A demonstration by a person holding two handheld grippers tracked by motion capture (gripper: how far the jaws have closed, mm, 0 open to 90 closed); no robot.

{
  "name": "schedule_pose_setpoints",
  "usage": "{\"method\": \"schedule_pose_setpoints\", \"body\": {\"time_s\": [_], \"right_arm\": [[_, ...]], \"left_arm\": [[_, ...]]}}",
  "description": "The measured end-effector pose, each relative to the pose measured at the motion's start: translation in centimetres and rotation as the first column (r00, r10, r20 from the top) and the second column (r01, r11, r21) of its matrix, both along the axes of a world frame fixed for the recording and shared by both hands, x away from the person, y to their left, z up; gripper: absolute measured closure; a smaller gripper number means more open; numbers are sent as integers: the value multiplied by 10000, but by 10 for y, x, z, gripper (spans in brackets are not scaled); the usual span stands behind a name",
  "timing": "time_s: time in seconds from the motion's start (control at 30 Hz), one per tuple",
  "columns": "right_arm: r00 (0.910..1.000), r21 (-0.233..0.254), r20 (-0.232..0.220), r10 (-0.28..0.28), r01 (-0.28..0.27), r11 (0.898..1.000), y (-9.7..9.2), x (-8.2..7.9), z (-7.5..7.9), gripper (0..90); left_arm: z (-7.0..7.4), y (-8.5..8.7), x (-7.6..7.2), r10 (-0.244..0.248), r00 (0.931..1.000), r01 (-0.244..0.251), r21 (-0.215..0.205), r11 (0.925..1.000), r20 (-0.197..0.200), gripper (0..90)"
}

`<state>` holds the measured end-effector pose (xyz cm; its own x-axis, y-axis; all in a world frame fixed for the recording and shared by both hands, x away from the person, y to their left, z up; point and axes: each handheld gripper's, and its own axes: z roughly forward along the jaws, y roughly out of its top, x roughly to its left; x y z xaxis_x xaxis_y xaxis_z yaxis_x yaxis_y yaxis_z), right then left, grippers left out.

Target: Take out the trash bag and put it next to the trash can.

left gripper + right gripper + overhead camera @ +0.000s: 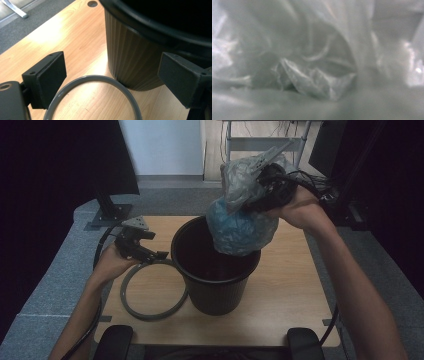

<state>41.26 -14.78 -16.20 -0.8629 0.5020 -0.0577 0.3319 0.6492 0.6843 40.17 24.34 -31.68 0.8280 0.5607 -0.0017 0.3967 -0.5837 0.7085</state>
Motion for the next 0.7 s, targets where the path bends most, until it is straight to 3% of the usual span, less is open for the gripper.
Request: {"method": "schedule_pose_setpoints", "body": {"time_s": [0.43,0.6,0.7], "right_arm": [[9933,-159,402,-1082,1089,9939,-29,-1,36,743],[9848,-293,615,-1622,1643,9860,-44,-2,44,743],[9747,-515,785,-2093,2137,9755,-53,-2,43,743]], "left_arm": [[-48,8,-1,329,9978,-347,-305,9989,-572,80],[-66,12,-3,504,9962,-532,-388,9978,-708,80],[-76,15,-4,667,9952,-698,-418,9967,-718,81]]}}
